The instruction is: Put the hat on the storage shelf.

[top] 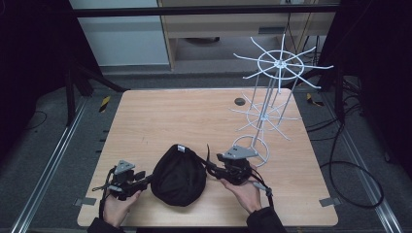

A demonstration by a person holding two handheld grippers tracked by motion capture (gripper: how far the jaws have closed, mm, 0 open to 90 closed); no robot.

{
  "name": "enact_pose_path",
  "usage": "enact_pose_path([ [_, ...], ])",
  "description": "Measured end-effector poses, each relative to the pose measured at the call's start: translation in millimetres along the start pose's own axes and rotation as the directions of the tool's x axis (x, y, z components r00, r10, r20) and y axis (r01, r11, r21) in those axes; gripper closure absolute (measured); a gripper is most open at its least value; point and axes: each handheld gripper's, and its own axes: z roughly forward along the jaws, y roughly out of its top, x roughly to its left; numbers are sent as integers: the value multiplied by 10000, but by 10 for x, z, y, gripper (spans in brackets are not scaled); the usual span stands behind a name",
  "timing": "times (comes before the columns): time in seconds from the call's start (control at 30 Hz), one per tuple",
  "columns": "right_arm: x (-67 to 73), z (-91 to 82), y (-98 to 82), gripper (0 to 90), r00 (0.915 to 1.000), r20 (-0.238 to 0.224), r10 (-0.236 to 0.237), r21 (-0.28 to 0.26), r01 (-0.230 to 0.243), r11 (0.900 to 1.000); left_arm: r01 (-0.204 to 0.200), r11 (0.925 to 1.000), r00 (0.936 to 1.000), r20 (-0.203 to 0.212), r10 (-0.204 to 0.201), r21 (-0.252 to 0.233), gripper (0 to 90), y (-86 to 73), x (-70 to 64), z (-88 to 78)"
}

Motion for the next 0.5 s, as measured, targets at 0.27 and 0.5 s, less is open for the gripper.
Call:
enact_pose_path([
  [0.27,63,346,152,574,9996,-154,-246,198,249,9995,-121,9989,9997,212,112,443,650,15,-24,123],
  [0.5,70,550,181,589,9993,-265,-276,485,289,9984,-126,9970,9990,431,93,761,765,64,-9,225],
])
